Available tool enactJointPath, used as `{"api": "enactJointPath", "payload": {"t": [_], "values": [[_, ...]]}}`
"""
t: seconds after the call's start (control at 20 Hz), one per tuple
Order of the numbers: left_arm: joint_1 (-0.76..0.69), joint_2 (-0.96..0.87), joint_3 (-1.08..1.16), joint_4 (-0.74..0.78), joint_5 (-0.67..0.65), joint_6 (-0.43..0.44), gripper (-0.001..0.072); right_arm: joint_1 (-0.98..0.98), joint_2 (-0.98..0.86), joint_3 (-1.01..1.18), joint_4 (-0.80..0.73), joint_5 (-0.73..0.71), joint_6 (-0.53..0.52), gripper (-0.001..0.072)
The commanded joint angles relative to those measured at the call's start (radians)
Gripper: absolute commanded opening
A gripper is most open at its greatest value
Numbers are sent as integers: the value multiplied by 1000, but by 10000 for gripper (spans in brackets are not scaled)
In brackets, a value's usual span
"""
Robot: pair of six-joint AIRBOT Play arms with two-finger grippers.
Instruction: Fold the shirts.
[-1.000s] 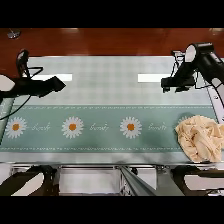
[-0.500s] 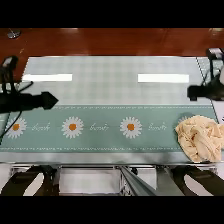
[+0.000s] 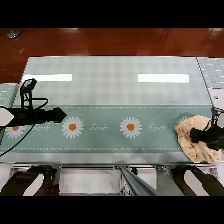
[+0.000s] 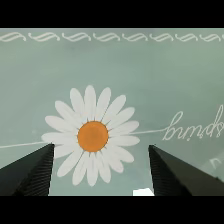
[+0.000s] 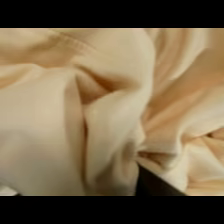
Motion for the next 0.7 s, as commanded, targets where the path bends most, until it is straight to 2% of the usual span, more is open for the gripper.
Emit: {"api": "enactJointPath", "payload": {"t": [0.0, 0.1, 0.25, 0.5, 0.65], "values": [[-7, -43, -6, -41, 62, 2, 703, -60, -77, -9, 126, -19, -127, 33], [-6, -56, -5, -39, 61, 3, 703, -60, -62, 94, 180, -8, -182, 26], [-6, -53, -2, -40, 60, 3, 703, -60, 4, 372, 260, -17, -193, 26], [-7, -54, -3, -57, 45, 6, 703, -60, 36, 866, 539, -62, -298, 26], [-7, -53, -3, -111, 33, 64, 703, -60, 36, 1096, 662, -69, -342, 26]]}}
